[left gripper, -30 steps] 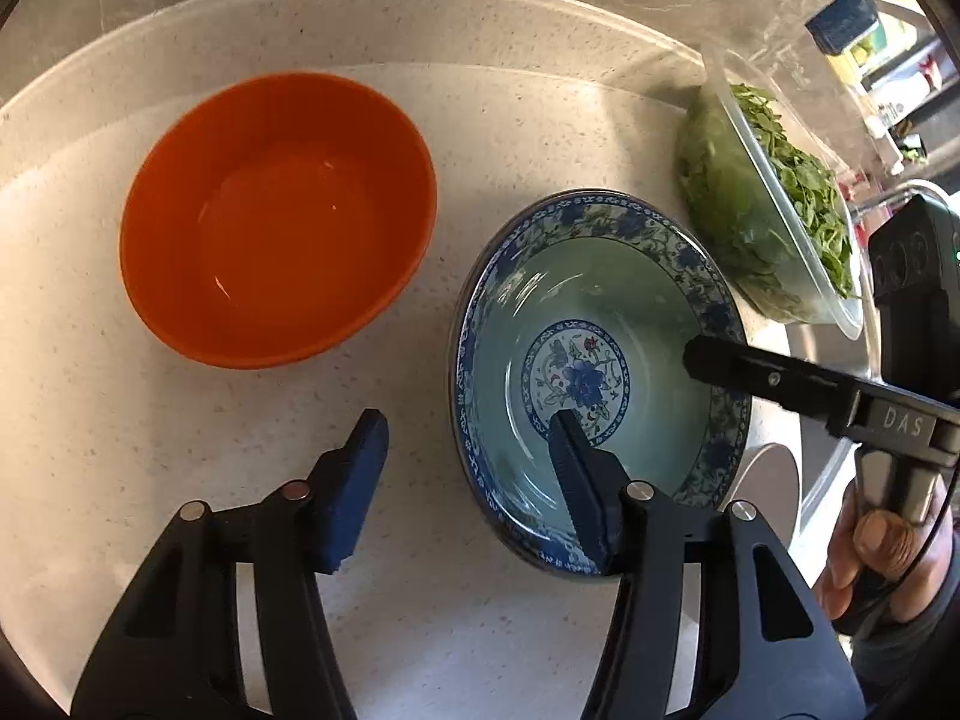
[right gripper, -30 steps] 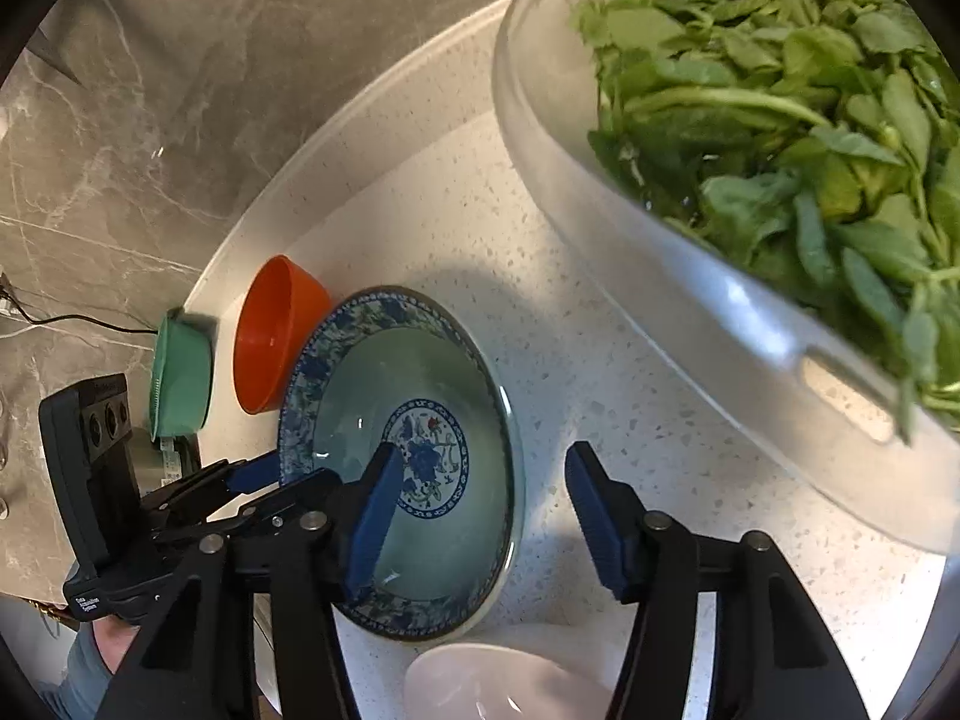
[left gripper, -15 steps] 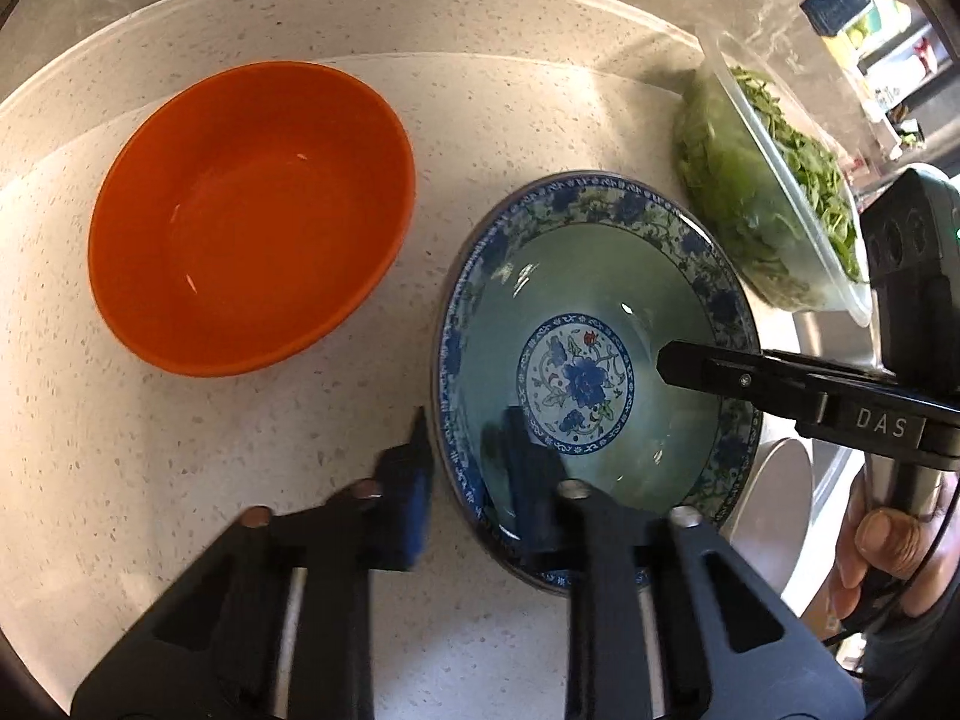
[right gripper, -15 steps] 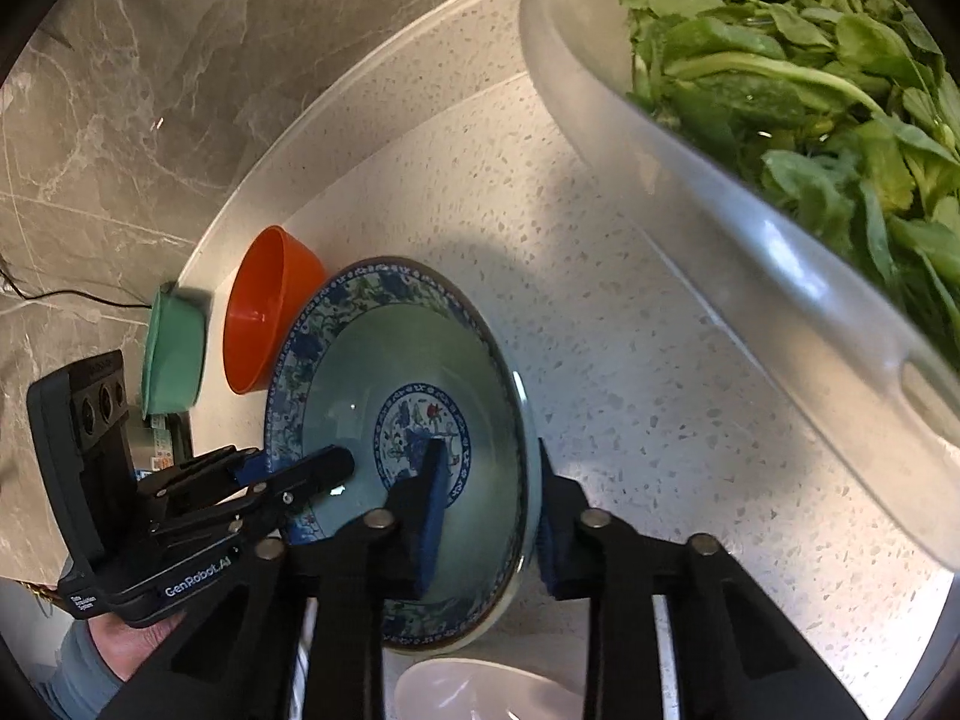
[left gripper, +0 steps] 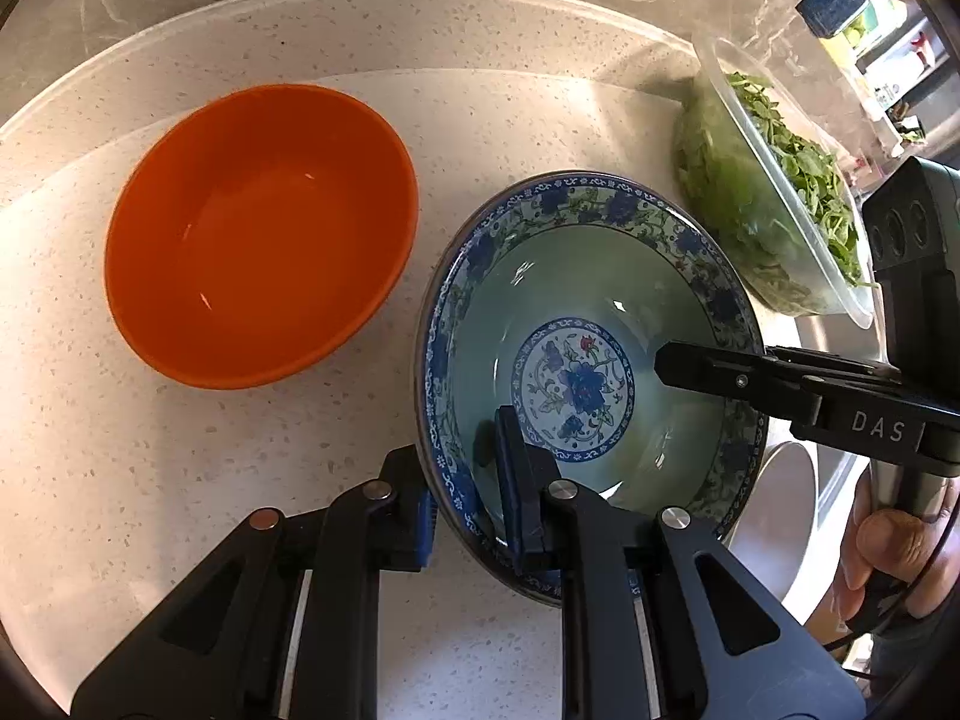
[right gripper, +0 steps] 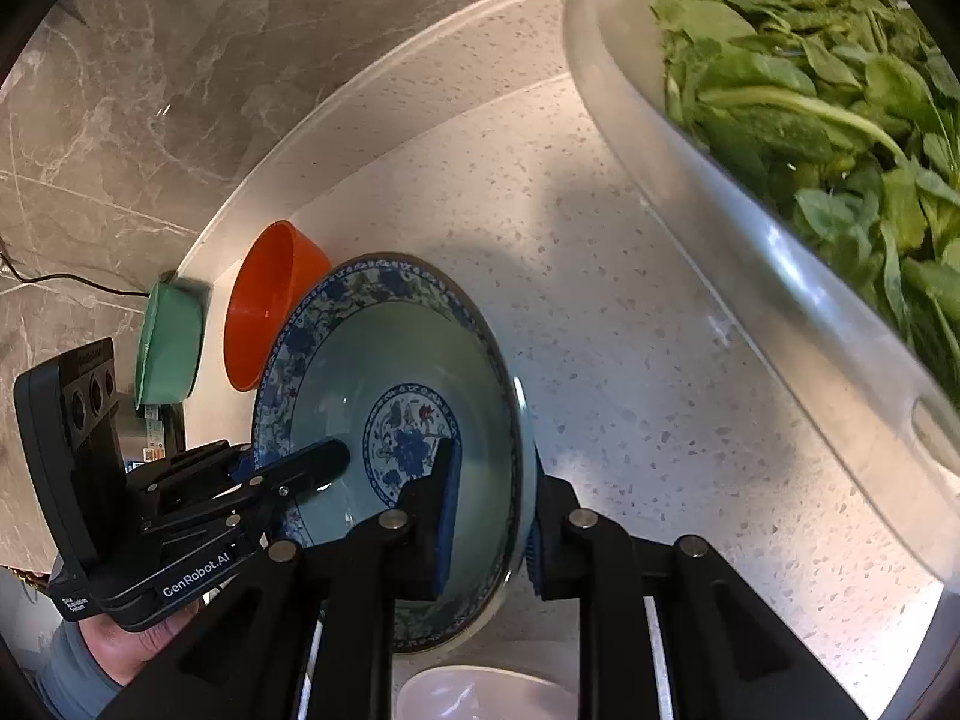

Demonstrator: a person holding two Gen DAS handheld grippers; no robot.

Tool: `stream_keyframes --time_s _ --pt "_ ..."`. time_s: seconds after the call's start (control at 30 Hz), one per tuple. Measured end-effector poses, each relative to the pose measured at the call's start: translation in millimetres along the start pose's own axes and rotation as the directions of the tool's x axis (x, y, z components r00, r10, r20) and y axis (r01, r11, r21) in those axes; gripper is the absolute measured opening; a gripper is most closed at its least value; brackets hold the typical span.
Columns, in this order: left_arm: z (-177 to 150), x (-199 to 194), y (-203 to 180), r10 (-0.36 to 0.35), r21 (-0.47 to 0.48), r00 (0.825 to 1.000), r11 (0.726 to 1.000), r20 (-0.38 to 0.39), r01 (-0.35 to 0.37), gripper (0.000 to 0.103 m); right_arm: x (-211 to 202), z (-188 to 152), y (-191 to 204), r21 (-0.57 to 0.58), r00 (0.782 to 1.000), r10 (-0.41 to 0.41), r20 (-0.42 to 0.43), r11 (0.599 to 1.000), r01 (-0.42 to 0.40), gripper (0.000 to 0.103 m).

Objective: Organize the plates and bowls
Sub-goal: 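Reach both grippers to the blue-and-white patterned bowl and pinch its rim, then lift the patterned bowl, carry it beside the plate stack, release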

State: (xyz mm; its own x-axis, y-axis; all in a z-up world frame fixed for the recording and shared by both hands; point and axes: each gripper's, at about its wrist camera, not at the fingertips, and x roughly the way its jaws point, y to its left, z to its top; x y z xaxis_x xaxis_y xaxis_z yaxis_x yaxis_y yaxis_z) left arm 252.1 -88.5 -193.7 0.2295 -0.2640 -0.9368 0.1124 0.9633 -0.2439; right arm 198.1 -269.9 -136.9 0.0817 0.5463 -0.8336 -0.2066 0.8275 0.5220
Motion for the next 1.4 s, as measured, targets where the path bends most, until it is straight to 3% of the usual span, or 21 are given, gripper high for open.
stream_keyframes --time_s 0.4,0.8,1.13,1.4 --pt "-22 -58 -5 -0.009 0.003 0.997 1.0 0.071 0.008 0.015 -38 -14 22 -0.05 0.998 0.028 0.049 0.998 -0.025 0.023" --pt "-109 -133 -34 -0.02 0.005 0.99 1.0 0.142 0.019 0.015 -92 -82 45 -0.124 0.995 0.078 0.066 0.99 -0.069 0.024" --pt "-214 -131 -78 -0.043 0.008 0.997 0.999 0.061 0.043 0.015 -107 -163 24 -0.108 0.995 0.099 -0.028 0.989 -0.102 0.025" --pt "-263 -103 -101 -0.063 0.008 0.998 0.998 -0.028 0.063 0.016 -92 -200 -4 -0.08 0.989 0.093 -0.115 0.991 -0.103 0.025"
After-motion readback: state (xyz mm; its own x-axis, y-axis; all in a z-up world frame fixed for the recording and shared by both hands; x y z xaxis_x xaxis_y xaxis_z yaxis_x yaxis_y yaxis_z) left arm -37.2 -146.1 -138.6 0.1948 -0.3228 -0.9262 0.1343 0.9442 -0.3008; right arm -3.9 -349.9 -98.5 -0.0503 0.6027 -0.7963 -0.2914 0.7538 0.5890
